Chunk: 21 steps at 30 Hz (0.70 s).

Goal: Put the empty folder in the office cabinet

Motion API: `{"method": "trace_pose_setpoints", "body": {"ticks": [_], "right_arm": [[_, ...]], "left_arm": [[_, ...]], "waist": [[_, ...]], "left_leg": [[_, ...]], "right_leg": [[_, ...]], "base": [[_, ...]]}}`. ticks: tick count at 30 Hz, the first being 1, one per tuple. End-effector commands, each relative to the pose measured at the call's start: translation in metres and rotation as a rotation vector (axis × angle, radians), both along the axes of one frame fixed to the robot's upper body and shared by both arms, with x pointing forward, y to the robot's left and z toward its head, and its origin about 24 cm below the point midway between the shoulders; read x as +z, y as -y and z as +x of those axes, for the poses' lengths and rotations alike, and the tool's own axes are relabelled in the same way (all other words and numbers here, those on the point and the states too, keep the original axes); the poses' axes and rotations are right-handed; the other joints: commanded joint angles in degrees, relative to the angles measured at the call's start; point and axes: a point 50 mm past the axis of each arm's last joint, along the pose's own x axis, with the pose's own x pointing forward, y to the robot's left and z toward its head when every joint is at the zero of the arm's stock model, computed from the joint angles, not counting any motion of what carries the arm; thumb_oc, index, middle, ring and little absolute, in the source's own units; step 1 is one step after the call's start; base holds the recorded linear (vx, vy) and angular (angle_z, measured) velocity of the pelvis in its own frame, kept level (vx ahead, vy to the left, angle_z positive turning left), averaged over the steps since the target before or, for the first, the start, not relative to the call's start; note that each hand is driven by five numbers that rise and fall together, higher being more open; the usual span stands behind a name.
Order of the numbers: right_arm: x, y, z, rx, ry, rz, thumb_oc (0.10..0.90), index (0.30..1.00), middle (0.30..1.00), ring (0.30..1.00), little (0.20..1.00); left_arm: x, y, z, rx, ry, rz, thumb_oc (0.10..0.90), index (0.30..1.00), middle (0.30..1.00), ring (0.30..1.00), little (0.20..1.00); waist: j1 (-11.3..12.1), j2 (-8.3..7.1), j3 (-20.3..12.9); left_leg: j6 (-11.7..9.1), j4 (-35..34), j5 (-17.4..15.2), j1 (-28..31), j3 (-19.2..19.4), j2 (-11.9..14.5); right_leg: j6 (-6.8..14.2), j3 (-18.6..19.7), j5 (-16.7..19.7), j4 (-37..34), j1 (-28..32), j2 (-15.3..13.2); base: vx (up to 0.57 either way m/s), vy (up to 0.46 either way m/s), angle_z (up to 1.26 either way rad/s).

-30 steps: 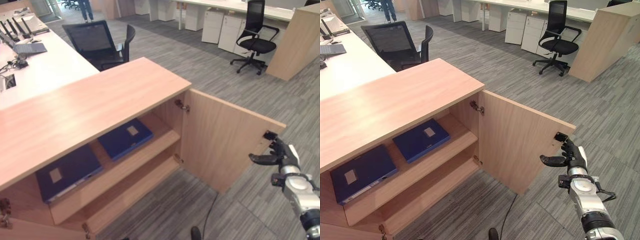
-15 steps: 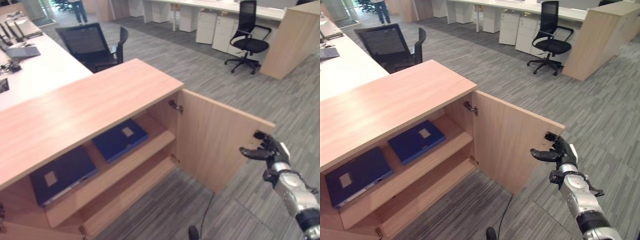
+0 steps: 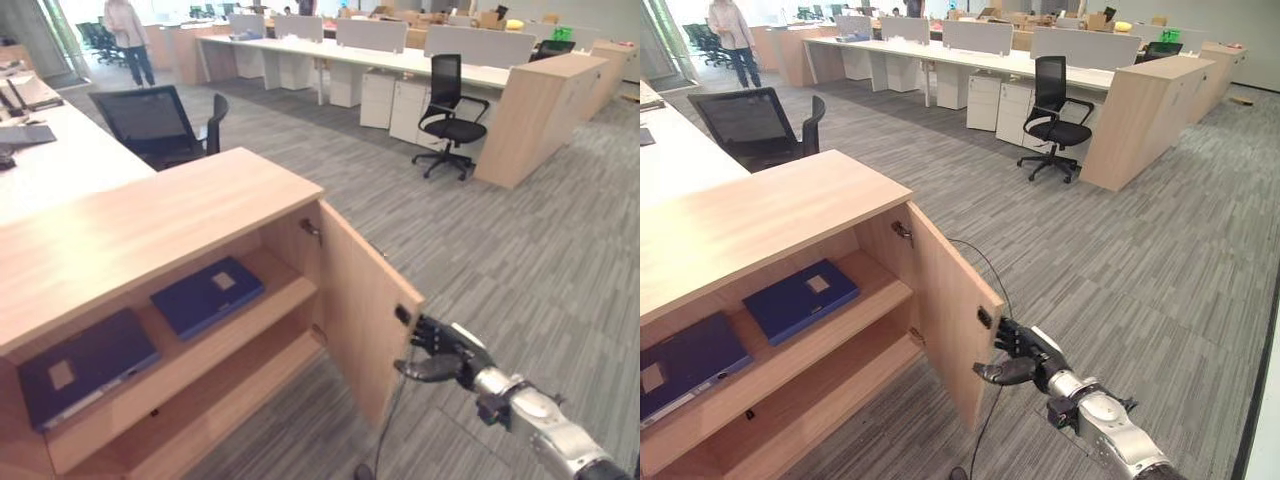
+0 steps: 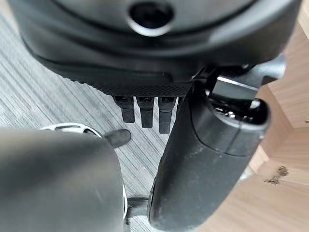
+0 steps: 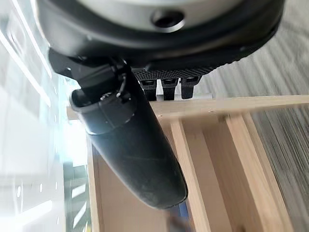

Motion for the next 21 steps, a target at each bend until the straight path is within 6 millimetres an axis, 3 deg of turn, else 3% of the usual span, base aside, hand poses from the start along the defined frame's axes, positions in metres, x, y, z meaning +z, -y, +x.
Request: {"method": "trace_pose_setpoints", "body": {"ticks": [1, 10, 21], "right_arm": [[0.035, -0.087, 0.017, 0.351, 0.156, 0.185, 0.800, 0.900, 0.900, 0.900, 0.900], [0.023, -0.095, 0.007, 0.388, 0.072, 0.237, 0.800, 0.900, 0.900, 0.900, 0.900], [0.009, -0.117, 0.002, 0.364, -0.049, 0.394, 0.800, 0.900, 0.900, 0.900, 0.900]], "left_arm": [[0.005, -0.012, 0.017, -0.022, 0.036, 0.026, 0.800, 0.900, 0.900, 0.900, 0.900], [0.005, -0.010, 0.016, -0.036, 0.041, 0.014, 0.800, 0.900, 0.900, 0.900, 0.900], [0.003, -0.009, 0.005, -0.003, 0.038, -0.015, 0.800, 0.900, 0.900, 0.900, 0.900]], "waist": [[4.04, -2.05, 2.58], [4.97, -2.72, 3.02], [8.36, -3.00, 6.04]], "left_leg": [[-1.41, -0.94, -2.23, 7.08, 0.81, -4.42], [-2.01, -0.94, -1.67, 6.85, -0.42, -3.25], [-3.52, 2.48, -0.91, 4.77, -3.52, -0.63]], "right_leg": [[6.43, 0.74, 6.21, -15.76, 10.43, -4.54], [5.82, 0.15, 5.14, -16.02, 11.07, -3.70], [4.28, -2.16, 3.42, -16.22, 11.92, -1.87]], "base": [[0.00, -0.014, 0.63], [0.00, -0.048, 0.26], [0.00, -0.092, 0.23]]}}
